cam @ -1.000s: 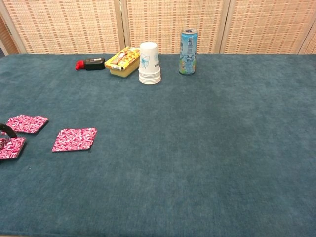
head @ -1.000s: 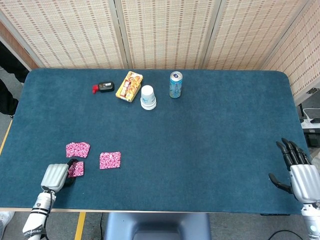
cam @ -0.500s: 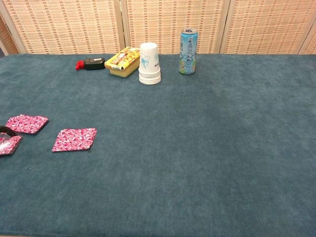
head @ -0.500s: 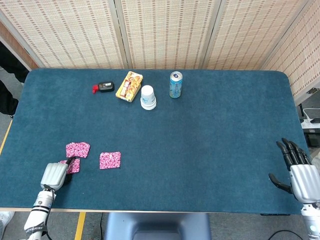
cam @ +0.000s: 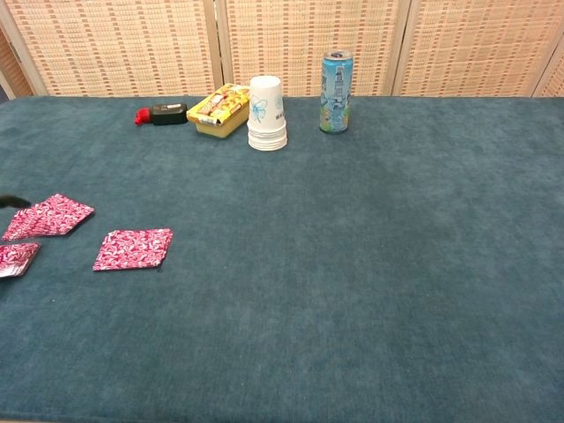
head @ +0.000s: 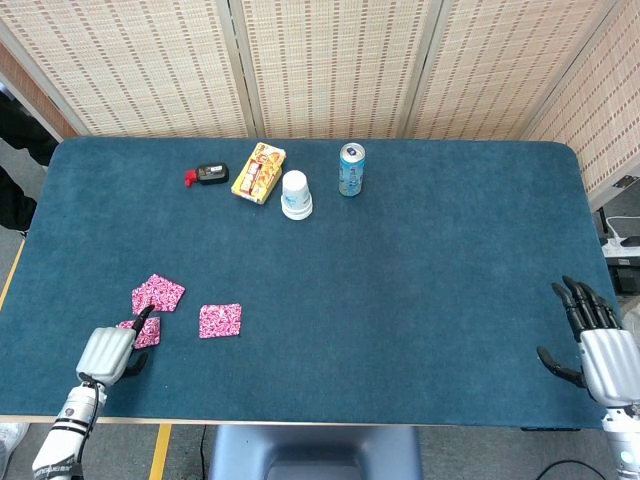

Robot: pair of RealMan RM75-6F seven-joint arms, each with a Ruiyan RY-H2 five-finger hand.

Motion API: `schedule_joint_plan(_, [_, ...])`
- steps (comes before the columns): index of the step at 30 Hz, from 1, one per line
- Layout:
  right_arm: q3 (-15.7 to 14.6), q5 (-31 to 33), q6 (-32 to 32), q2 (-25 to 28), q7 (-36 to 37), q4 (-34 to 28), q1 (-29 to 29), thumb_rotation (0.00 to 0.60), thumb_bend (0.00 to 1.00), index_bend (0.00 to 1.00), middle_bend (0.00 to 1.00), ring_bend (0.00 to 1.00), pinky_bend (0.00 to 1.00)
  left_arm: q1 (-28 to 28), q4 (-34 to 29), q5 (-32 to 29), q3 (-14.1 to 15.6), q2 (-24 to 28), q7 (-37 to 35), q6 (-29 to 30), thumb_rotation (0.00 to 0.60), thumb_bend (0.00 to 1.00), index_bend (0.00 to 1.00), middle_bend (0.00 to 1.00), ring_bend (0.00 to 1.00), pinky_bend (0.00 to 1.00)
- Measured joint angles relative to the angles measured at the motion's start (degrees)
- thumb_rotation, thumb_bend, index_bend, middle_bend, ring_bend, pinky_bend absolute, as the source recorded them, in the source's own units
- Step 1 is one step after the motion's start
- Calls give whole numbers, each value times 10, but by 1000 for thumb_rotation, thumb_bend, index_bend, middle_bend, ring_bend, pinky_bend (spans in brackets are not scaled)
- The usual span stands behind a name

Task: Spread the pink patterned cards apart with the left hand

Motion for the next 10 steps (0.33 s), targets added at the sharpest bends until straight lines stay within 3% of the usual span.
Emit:
schedule_joint_plan(5, [1,3,-4,2,2,0,2,600,198,0,0,0,140,10,-18,61,-11,14,-40,57,600,383,226,945,956,1000])
schedule_joint_plan(8, [0,2,-6,3,3,0,3,600,197,0,0,0,140,21,-19,104,-14,20,-67,97,600,372,223,739,739,944])
schedule_joint_plan(10, [-1,2,-8,3,3,1,3,600,197,0,0,0,140,28,-21,115,-13,27,-82,105,600,369,206,596,582,800])
